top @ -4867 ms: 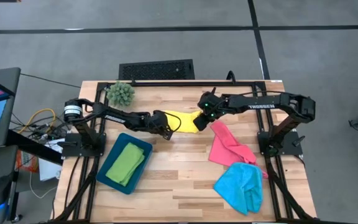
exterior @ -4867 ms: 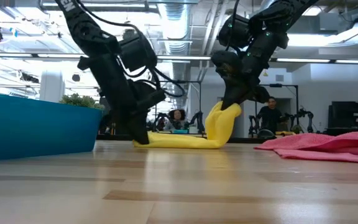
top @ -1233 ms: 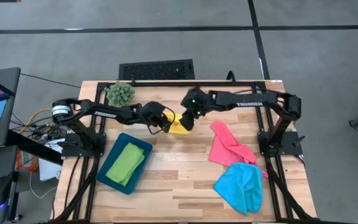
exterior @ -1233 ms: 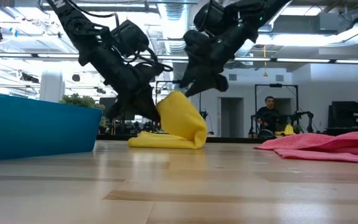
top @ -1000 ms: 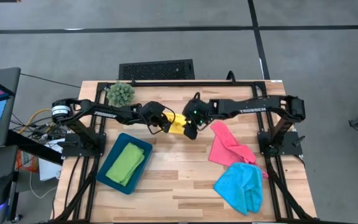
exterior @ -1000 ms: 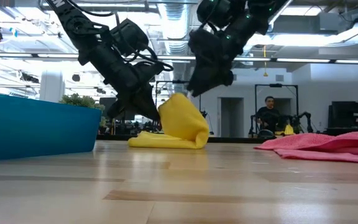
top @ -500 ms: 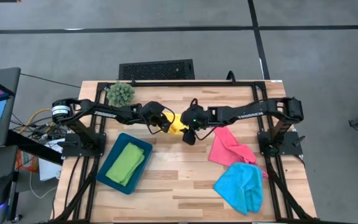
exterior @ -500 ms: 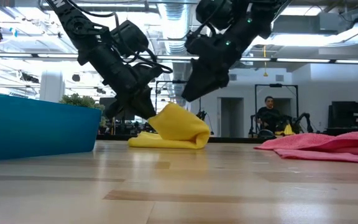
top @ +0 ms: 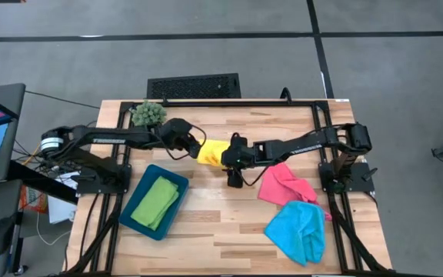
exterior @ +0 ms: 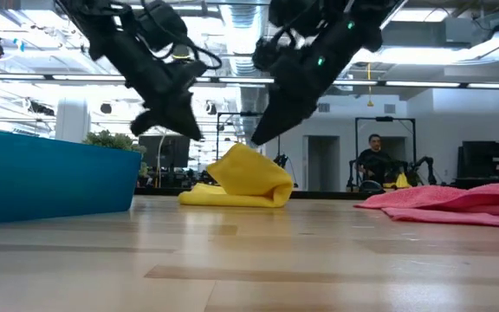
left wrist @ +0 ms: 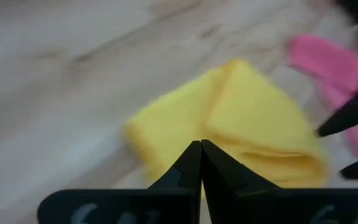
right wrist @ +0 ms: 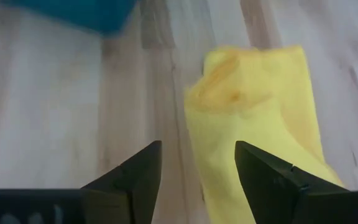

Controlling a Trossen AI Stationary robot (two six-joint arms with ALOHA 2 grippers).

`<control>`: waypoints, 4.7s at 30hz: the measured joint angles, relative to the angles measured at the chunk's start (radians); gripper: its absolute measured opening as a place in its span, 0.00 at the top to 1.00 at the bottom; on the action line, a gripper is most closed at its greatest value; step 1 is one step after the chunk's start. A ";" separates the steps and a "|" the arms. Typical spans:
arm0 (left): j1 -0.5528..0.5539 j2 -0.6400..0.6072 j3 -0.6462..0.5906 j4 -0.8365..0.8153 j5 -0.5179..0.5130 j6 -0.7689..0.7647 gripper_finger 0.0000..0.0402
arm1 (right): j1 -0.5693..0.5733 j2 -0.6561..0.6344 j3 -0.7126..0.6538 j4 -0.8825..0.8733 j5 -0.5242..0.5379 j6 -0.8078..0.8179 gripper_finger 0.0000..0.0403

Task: Fold microfiber towels
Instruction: Fold the yellow microfiber towel

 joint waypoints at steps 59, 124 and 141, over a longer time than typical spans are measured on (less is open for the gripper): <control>-0.075 0.270 -0.006 0.149 0.006 -0.053 1.00 | -0.059 0.140 0.015 0.289 0.347 0.373 0.98; -0.026 -0.112 -0.164 0.401 0.052 -0.227 1.00 | -0.163 -0.030 -0.333 0.629 0.080 0.287 0.56; -0.108 0.360 0.297 -0.203 0.034 0.063 1.00 | -0.129 0.119 -0.320 0.730 0.055 0.300 0.68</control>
